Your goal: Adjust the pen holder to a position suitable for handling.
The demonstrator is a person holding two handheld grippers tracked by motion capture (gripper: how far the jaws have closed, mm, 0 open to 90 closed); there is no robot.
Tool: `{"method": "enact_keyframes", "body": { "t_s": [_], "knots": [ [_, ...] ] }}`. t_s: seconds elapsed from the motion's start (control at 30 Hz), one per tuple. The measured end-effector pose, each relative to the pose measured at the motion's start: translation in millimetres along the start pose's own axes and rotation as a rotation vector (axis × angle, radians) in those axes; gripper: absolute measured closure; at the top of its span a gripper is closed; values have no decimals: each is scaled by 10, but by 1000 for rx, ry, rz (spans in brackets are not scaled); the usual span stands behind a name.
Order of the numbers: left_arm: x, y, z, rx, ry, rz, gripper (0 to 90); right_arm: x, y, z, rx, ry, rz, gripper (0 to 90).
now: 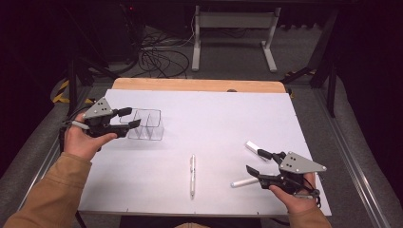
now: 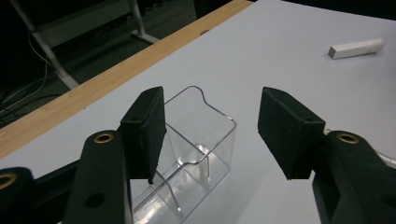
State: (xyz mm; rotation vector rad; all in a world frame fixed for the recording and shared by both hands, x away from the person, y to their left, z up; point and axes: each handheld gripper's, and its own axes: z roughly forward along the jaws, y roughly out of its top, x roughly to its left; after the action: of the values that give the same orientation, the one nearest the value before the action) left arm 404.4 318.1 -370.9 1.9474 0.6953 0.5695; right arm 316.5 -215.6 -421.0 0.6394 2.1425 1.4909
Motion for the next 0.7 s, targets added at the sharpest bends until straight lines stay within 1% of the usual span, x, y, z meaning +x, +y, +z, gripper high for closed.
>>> {"method": "enact_keyframes", "body": {
  "t_s": [0.1, 0.13, 0.23, 0.3, 0.37, 0.43, 0.53, 0.63, 0.7],
  "knots": [
    [36, 20, 4, 5, -8, 15, 429, -1, -1, 0, 0, 0, 0, 336],
    [59, 19, 19, 14, -10, 22, 432, -1, 0, 1, 0, 0, 0, 336],
    [116, 37, 57, 57, -23, 45, 449, 3, -2, 8, 5, 3, -1, 335],
    [132, 66, 82, 73, -43, 59, 453, 3, -3, 7, 5, 2, 3, 336],
    [138, 97, 114, 107, -55, 81, 453, 1, -2, 6, 5, 2, 3, 336],
    [149, 118, 153, 142, -59, 108, 456, -2, -3, 7, 5, 2, 2, 334],
    [176, 140, 202, 178, -72, 126, 458, -2, -6, 7, 6, 2, 0, 332],
    [203, 148, 234, 209, -95, 121, 466, -7, -7, -1, 3, -1, -2, 328],
    [215, 144, 250, 232, -121, 121, 476, -13, -9, -4, 3, 1, 0, 327]
  ]
}}
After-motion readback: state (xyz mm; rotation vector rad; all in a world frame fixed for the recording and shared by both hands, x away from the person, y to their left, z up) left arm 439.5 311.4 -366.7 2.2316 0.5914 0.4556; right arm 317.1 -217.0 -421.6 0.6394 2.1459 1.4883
